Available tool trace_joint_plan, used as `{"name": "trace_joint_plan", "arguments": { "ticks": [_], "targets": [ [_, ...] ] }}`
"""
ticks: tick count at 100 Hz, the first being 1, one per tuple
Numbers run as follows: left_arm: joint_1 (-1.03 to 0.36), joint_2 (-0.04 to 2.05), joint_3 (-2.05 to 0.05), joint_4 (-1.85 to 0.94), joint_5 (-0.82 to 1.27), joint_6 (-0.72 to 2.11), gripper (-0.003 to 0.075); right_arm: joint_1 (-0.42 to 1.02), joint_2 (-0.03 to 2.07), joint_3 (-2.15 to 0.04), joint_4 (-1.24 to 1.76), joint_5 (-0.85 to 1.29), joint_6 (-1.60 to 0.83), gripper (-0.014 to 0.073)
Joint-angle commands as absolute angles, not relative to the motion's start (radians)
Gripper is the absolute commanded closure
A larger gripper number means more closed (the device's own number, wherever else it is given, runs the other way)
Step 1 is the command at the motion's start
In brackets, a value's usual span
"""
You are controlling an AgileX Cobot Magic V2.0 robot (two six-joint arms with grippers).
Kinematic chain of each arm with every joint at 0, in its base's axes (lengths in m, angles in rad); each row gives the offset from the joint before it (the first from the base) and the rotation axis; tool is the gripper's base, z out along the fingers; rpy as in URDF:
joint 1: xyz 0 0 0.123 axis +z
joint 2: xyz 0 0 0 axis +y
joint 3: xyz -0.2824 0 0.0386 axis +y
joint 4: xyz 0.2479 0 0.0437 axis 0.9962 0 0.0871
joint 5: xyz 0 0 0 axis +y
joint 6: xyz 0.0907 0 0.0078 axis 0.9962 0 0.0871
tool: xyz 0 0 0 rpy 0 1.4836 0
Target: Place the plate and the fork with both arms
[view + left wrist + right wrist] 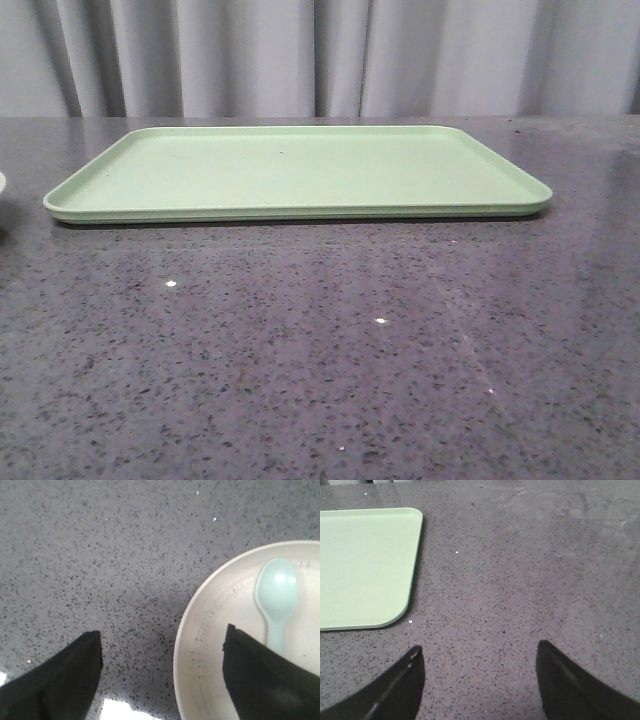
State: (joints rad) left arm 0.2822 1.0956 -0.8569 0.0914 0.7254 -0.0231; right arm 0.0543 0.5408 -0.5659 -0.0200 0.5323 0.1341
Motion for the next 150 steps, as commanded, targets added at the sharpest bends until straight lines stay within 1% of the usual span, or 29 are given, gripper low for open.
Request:
{"name": "trace_joint_plan", "arguments": {
  "ticks": [1, 19, 39, 59, 95, 101, 108, 113, 115, 118, 119, 122, 125, 131, 134, 138, 139, 140, 141, 146, 150],
  "targets": [
    [0.29, 1.132, -0.896, 0.081, 0.676, -0.016, 0.023, 0.05, 0.552, -0.598, -0.024, 0.467, 0.125, 0.0106],
    [0.331, 1.236, -0.932, 0.048, 0.718, 0.0, 0.023, 0.05, 0.552, -0.598, -0.024, 0.467, 0.125, 0.0106],
    [0.368, 1.319, -0.988, -0.116, 0.745, 0.154, 0.023, 0.05, 0.552, -0.598, -0.024, 0.467, 0.125, 0.0106],
    [0.369, 1.385, -1.03, -0.12, 0.817, 0.166, 0.023, 0.05, 0.552, -0.598, -0.024, 0.466, 0.125, 0.0106],
    [0.369, 1.421, -1.034, -0.12, 0.861, 0.188, 0.023, 0.05, 0.552, -0.598, -0.024, 0.463, 0.125, 0.0106],
    [0.369, 1.422, -1.034, -0.12, 0.863, 0.188, 0.0241, 0.05, 0.552, -0.598, -0.024, 0.463, 0.125, 0.0106],
    [0.369, 1.422, -1.034, -0.12, 0.867, 0.188, 0.0283, 0.05, 0.552, -0.598, -0.024, 0.463, 0.125, 0.0106],
    [0.369, 1.422, -1.034, -0.125, 0.867, 0.188, 0.0342, 0.05, 0.552, -0.598, -0.024, 0.463, 0.125, 0.0106],
    [0.369, 1.422, -1.034, -0.128, 0.867, 0.188, 0.0349, 0.05, 0.552, -0.598, -0.024, 0.463, 0.125, 0.0106],
    [0.369, 1.422, -1.034, -0.142, 0.867, 0.188, 0.0381, 0.05, 0.552, -0.598, -0.024, 0.463, 0.125, 0.0106],
    [0.369, 1.422, -1.034, -0.147, 0.867, 0.188, 0.0407, 0.05, 0.552, -0.598, -0.024, 0.463, 0.125, 0.0106],
    [0.369, 1.422, -1.034, -0.155, 0.867, 0.188, 0.0454, 0.05, 0.552, -0.598, -0.024, 0.463, 0.125, 0.0106],
    [0.369, 1.422, -1.034, -0.157, 0.867, 0.188, 0.0472, 0.05, 0.552, -0.598, -0.024, 0.463, 0.125, 0.0106],
    [0.369, 1.422, -1.034, -0.159, 0.872, 0.188, 0.0564, 0.05, 0.552, -0.598, -0.024, 0.463, 0.125, 0.0106],
    [0.369, 1.422, -1.034, -0.159, 0.876, 0.188, 0.059, 0.05, 0.552, -0.598, -0.024, 0.463, 0.125, 0.0106],
    [0.369, 1.422, -1.034, -0.159, 0.882, 0.188, 0.0645, 0.05, 0.552, -0.598, -0.024, 0.463, 0.125, 0.0106],
    [0.369, 1.422, -1.034, -0.159, 0.882, 0.188, 0.0645, 0.05, 0.552, -0.598, -0.024, 0.463, 0.125, 0.0106],
    [0.369, 1.422, -1.034, -0.159, 0.884, 0.188, 0.0666, 0.05, 0.552, -0.598, -0.024, 0.463, 0.125, 0.0106],
    [0.369, 1.422, -1.034, -0.159, 0.886, 0.188, 0.0666, 0.05, 0.552, -0.598, -0.024, 0.463, 0.125, 0.0106],
    [0.369, 1.422, -1.034, -0.161, 0.891, 0.188, 0.0715, 0.05, 0.552, -0.598, -0.024, 0.463, 0.125, 0.0106],
    [0.369, 1.422, -1.034, -0.161, 0.893, 0.188, 0.0738, 0.05, 0.552, -0.598, -0.024, 0.463, 0.125, 0.0106]
  ]
}}
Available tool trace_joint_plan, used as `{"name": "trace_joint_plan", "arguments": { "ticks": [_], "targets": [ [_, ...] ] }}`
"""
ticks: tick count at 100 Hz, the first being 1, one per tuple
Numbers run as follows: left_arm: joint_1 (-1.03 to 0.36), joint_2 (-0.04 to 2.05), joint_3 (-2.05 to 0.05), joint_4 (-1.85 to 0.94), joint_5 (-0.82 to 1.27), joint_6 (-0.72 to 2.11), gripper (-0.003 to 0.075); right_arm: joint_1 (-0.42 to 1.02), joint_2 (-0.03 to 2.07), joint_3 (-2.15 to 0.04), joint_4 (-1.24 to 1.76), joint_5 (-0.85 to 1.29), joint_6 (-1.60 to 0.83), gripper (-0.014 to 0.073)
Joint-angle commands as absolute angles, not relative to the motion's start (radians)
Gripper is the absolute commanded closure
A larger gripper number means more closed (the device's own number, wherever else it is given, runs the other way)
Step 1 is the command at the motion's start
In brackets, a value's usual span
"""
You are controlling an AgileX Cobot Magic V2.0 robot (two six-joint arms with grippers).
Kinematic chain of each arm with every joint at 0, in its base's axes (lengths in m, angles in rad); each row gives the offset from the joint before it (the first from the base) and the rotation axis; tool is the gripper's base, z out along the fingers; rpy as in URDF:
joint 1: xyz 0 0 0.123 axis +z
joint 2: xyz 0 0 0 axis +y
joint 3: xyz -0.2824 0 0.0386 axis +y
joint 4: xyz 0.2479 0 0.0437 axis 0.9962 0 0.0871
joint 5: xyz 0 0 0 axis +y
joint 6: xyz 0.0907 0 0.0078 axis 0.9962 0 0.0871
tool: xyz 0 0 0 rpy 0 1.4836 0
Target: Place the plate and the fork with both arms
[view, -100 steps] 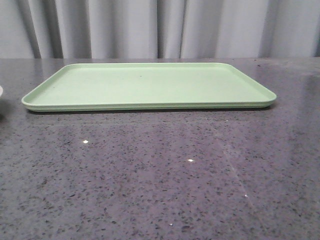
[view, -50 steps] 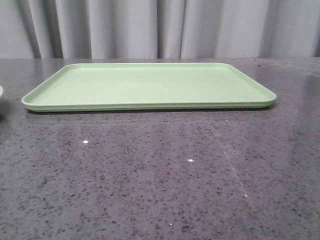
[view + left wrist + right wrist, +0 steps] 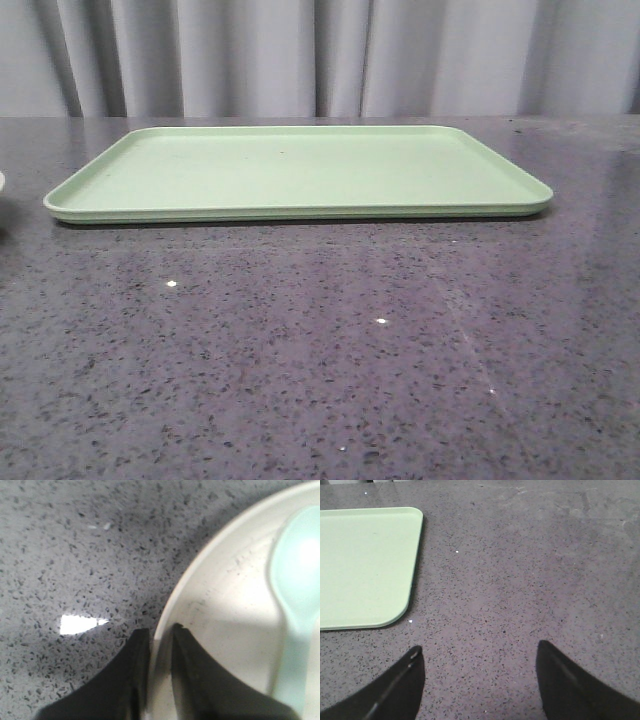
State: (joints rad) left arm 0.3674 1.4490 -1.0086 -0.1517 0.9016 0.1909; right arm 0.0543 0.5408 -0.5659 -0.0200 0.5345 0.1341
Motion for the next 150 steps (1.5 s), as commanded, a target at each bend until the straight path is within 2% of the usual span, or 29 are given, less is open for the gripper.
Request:
{"name": "trace_joint_plan", "arguments": {
  "ticks": [1, 34, 69, 99, 118, 150],
  "targets": [
    [0.369, 1.422, -1.034, -0.161, 0.895, 0.188, 0.0741, 0.05, 0.552, -0.598, -0.024, 0.463, 0.125, 0.0106],
    [0.388, 1.415, -1.034, -0.238, 0.918, 0.196, 0.0741, 0.05, 0.552, -0.598, -0.024, 0.464, 0.125, 0.0106],
    [0.579, 1.332, -1.034, -0.627, 0.967, 0.415, 0.0741, 0.05, 0.552, -0.598, -0.024, 0.466, 0.125, 0.0106],
    [0.578, 1.303, -1.103, -0.751, 1.031, 0.458, 0.0741, 0.05, 0.552, -0.598, -0.024, 0.468, 0.125, 0.0106],
    [0.468, 1.312, -1.161, -0.755, 1.007, 0.438, 0.0741, 0.05, 0.552, -0.598, -0.024, 0.472, 0.125, 0.0106],
    [0.132, 1.477, -1.295, -0.749, 0.893, 0.293, 0.0741, 0.05, 0.552, -0.598, -0.024, 0.476, 0.125, 0.0106]
  ]
}}
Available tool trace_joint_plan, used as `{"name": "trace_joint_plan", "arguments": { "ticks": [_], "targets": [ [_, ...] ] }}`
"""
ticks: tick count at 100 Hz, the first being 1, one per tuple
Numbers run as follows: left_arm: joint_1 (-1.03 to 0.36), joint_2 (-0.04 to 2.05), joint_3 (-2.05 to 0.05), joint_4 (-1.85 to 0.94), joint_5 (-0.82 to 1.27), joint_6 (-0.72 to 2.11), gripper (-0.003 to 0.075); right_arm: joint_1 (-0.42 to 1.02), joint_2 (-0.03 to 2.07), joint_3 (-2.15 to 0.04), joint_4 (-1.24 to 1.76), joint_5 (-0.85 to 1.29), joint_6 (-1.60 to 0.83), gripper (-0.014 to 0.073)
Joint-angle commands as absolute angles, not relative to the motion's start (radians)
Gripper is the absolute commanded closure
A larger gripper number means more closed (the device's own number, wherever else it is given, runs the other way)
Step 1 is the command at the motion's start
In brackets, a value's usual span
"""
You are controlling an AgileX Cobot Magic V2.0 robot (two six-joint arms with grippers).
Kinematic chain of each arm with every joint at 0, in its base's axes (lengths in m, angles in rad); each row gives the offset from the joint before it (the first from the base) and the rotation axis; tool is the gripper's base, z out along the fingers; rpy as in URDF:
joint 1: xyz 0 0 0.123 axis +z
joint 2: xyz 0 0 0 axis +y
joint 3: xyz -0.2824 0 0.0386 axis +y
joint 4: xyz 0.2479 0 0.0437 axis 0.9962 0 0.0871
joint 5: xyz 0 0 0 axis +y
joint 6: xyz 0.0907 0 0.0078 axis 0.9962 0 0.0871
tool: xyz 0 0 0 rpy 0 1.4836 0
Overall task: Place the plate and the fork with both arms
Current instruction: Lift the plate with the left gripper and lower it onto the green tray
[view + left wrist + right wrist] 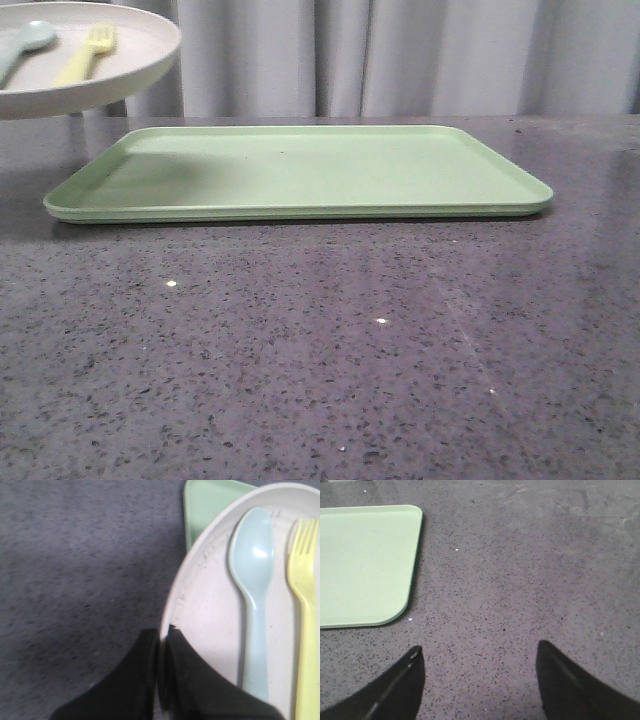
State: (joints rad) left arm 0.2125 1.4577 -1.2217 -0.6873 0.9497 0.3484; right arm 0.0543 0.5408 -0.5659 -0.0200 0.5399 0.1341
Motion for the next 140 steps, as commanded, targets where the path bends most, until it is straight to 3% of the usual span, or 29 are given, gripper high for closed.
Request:
{"name": "trace_joint_plan", "arguments": {
  "ticks": [1, 26, 60, 116, 127, 140],
  "targets": [
    [0.132, 1.477, -1.295, -0.749, 0.893, 0.293, 0.0741, 0.05, 0.552, -0.598, -0.024, 0.476, 0.125, 0.0106],
    [-0.076, 1.64, -1.436, -0.718, 0.866, 0.197, 0.0741, 0.05, 0.552, -0.598, -0.024, 0.48, 0.125, 0.0106],
    [-0.243, 1.798, -1.543, -0.72, 0.777, 0.091, 0.0741, 0.05, 0.552, -0.598, -0.024, 0.489, 0.125, 0.0106],
    [-0.264, 1.871, -1.549, -0.718, 0.711, 0.072, 0.0737, 0.05, 0.552, -0.598, -0.024, 0.495, 0.125, 0.0106],
    [-0.264, 1.875, -1.549, -0.718, 0.709, 0.072, 0.0689, 0.05, 0.552, -0.598, -0.024, 0.496, 0.125, 0.0106],
    [-0.259, 1.875, -1.549, -0.718, 0.707, 0.072, 0.058, 0.05, 0.552, -0.598, -0.024, 0.497, 0.125, 0.0106]
  ]
}}
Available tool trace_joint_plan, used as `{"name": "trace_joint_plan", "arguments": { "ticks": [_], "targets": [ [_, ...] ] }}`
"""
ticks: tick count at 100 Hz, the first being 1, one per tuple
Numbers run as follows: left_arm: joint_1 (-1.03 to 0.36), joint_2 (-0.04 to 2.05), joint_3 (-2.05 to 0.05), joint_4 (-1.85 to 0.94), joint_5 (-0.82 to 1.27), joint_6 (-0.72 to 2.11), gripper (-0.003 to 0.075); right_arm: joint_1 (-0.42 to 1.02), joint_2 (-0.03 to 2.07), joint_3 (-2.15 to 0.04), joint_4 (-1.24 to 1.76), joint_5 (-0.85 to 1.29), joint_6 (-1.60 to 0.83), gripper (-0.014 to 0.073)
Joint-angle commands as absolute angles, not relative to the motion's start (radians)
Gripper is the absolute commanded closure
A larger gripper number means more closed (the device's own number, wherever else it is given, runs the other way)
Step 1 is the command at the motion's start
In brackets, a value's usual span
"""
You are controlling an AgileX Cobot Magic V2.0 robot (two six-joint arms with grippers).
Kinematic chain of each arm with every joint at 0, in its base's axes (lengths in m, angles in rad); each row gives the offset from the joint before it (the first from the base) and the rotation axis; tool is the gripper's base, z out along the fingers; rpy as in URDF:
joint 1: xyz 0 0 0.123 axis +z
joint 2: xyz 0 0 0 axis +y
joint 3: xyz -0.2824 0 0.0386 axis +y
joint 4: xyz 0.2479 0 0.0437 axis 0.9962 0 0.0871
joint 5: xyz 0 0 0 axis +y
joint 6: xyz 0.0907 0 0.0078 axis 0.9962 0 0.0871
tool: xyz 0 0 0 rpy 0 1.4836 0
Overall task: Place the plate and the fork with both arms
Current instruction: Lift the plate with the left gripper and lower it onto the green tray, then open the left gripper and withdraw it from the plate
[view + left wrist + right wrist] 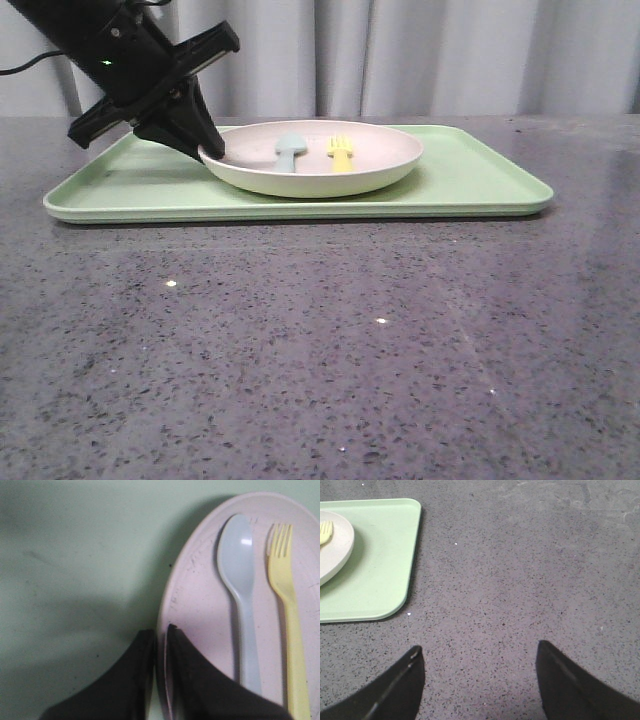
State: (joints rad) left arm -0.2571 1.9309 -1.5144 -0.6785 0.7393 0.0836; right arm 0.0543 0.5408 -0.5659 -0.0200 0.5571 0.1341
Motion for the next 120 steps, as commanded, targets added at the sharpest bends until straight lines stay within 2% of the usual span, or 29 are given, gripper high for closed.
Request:
{"name": "trace_joint_plan", "arguments": {
  "ticks": [1, 11, 17, 66, 98, 120],
  "targets": [
    [-0.259, 1.875, -1.549, -0.718, 0.707, 0.072, 0.056, 0.05, 0.552, -0.598, -0.024, 0.497, 0.125, 0.0106],
    [-0.256, 1.873, -1.549, -0.716, 0.709, 0.072, 0.0489, 0.05, 0.552, -0.598, -0.024, 0.497, 0.125, 0.0106],
    [-0.256, 1.87, -1.549, -0.714, 0.71, 0.072, 0.0481, 0.05, 0.552, -0.598, -0.024, 0.496, 0.125, 0.0106],
    [-0.24, 1.633, -1.488, -0.479, 0.702, 0.072, 0.0482, 0.05, 0.552, -0.598, -0.017, 0.455, 0.125, 0.0106],
    [-0.173, 1.321, -1.274, -0.375, 0.606, 0.072, 0.0483, 0.05, 0.553, -0.598, -0.012, 0.478, 0.125, 0.0106],
    [-0.117, 1.096, -1.096, -0.29, 0.592, 0.072, 0.0557, 0.057, 0.561, -0.616, 0.005, 0.498, 0.125, 0.0106]
  ]
}}
